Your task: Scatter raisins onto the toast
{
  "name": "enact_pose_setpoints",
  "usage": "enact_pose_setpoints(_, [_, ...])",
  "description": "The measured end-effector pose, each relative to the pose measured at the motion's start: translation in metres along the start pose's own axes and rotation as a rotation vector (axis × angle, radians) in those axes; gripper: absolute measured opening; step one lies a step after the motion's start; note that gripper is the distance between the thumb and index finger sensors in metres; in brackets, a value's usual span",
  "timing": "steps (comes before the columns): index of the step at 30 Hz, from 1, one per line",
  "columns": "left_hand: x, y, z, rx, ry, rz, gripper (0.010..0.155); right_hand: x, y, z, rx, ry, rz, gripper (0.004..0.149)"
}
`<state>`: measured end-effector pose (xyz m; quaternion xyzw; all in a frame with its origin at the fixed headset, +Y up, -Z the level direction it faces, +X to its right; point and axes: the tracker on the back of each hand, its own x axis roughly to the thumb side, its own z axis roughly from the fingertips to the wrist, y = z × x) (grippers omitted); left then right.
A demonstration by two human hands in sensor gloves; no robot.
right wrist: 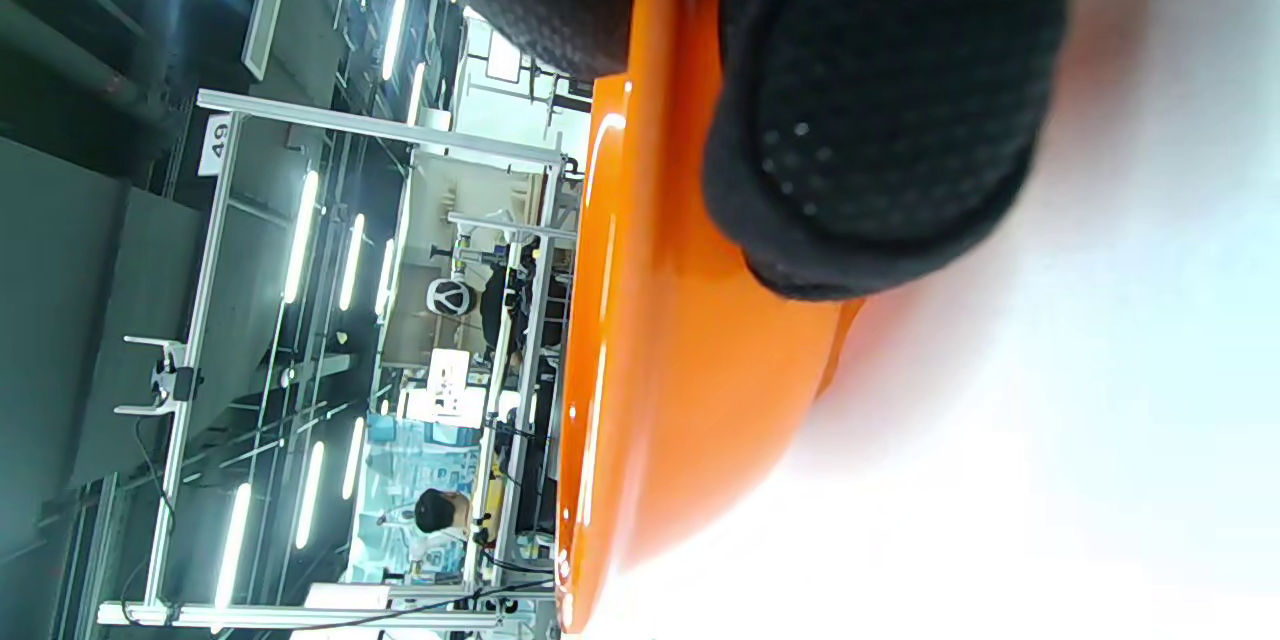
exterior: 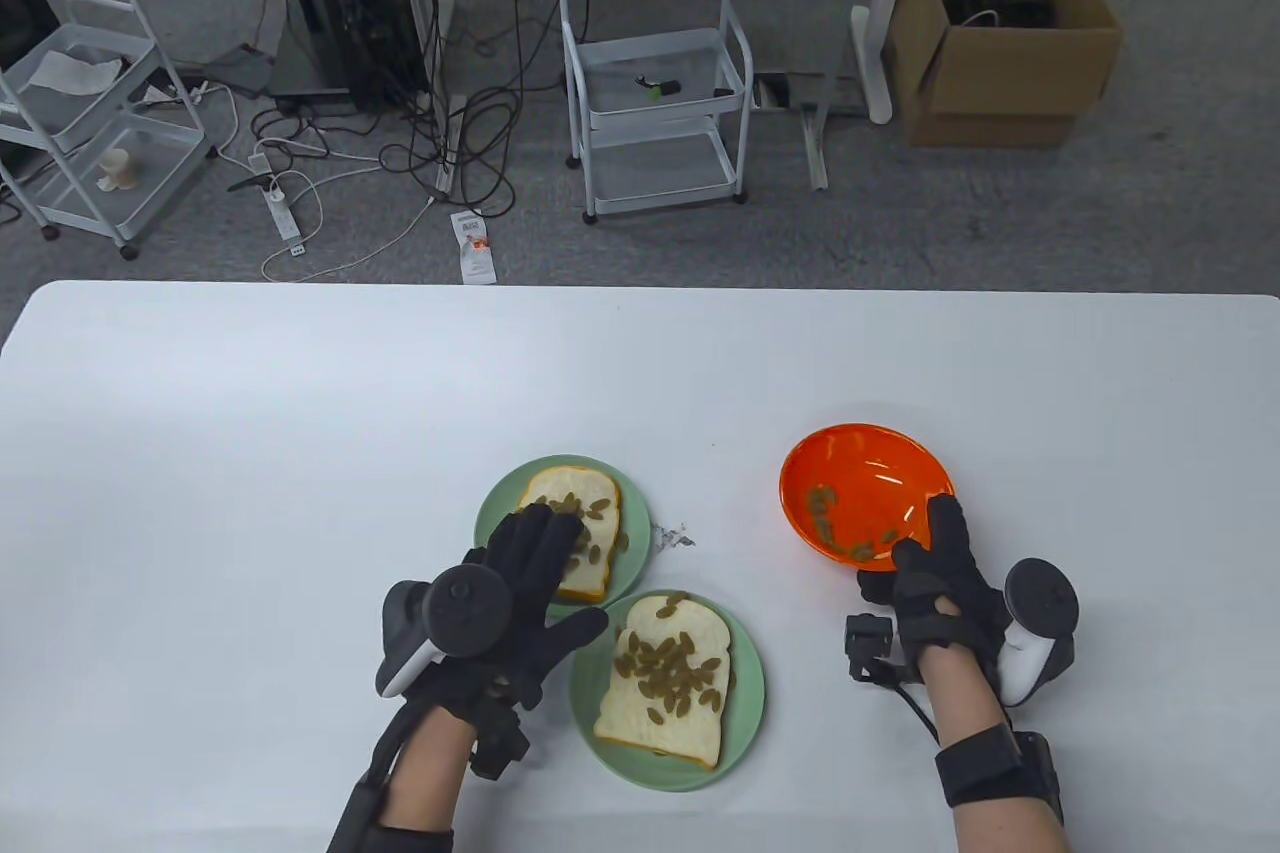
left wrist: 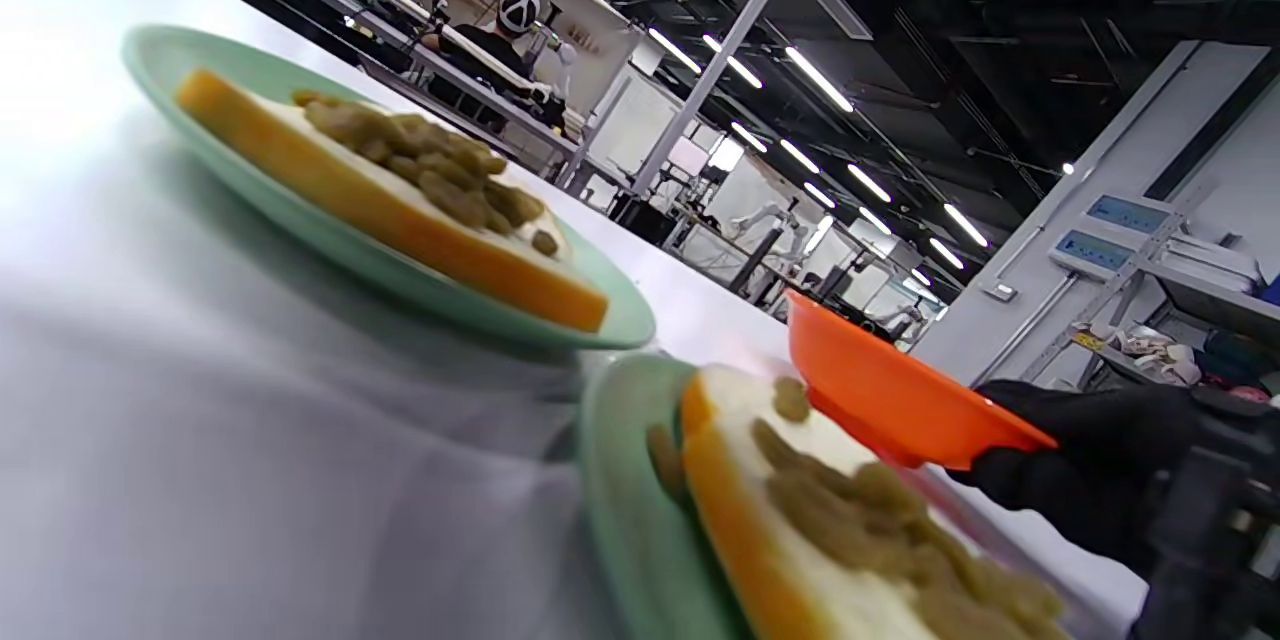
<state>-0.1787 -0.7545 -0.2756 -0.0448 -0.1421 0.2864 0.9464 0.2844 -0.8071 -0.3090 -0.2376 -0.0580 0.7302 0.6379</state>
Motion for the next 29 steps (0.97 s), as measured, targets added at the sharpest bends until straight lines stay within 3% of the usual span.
enact_pose_setpoints(5, [-0.01, -0.001, 0.001, -0.034, 0.007, -0.05, 0.094, 0.013, -0.001, 0.007, 0.025, -0.072, 0.243, 0.077])
enact_pose_setpoints(8, [-0.015, 0.0, 0.001, -0.038, 0.017, -0.046, 0.093, 0.035, -0.001, 0.025, -0.088, -0.219, 0.502, 0.08])
enact_pose_setpoints(11, [-0.016, 0.001, 0.001, -0.041, 0.015, -0.029, 0.093, 0.054, 0.01, 0.046, -0.135, -0.457, 0.544, 0.079])
enact_pose_setpoints(14, [-0.016, 0.0, 0.001, -0.044, 0.005, -0.033, 0.092, 0.062, 0.031, 0.063, 0.045, -0.646, 0.519, 0.08])
enact_pose_setpoints(16, [-0.014, -0.002, 0.001, -0.06, -0.009, -0.031, 0.093, 0.063, 0.056, 0.074, 0.312, -0.811, 0.454, 0.085])
enact_pose_setpoints(17, [-0.013, -0.002, 0.001, -0.064, -0.014, -0.029, 0.094, 0.062, 0.06, 0.076, 0.367, -0.835, 0.446, 0.085])
enact_pose_setpoints(18, [-0.012, -0.003, 0.001, -0.068, -0.019, -0.027, 0.095, 0.061, 0.07, 0.078, 0.504, -0.858, 0.447, 0.086])
enact_pose_setpoints(20, [-0.011, -0.004, 0.001, -0.085, -0.029, -0.025, 0.096, 0.055, 0.081, 0.083, 0.642, -0.812, 0.46, 0.09])
enact_pose_setpoints(24, [-0.011, -0.006, 0.0, -0.107, -0.028, -0.028, 0.099, 0.047, 0.09, 0.086, 0.739, -0.803, 0.447, 0.092])
enact_pose_setpoints(29, [-0.01, -0.005, 0.001, -0.106, -0.022, -0.029, 0.098, 0.045, 0.089, 0.084, 0.74, -0.799, 0.436, 0.093])
